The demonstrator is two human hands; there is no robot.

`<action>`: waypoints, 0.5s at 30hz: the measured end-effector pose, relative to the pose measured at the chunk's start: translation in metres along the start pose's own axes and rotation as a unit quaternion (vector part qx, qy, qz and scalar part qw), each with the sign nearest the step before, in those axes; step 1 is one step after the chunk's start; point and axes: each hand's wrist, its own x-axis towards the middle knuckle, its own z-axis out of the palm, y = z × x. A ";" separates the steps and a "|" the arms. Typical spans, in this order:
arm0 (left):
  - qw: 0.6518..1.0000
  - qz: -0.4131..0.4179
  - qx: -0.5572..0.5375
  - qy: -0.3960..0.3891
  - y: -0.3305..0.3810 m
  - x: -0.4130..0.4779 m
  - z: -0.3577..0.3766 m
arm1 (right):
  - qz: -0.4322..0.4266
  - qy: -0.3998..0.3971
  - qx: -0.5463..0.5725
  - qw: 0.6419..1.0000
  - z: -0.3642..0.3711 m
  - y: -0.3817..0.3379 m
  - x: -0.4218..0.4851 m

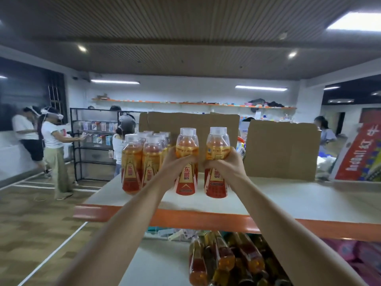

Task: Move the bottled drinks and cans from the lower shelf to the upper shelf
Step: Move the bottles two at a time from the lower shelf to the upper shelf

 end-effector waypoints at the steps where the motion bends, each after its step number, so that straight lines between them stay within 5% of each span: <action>1: 1.000 -0.006 0.003 0.003 -0.003 0.007 0.005 | 0.001 -0.004 -0.006 1.000 0.000 0.007 0.011; 8: 0.996 -0.034 0.084 0.022 -0.033 0.072 0.021 | 0.025 -0.020 0.012 0.999 0.008 0.053 0.071; 15: 0.996 -0.070 0.023 0.047 -0.063 0.124 0.026 | 0.024 -0.042 0.039 0.998 0.033 0.085 0.118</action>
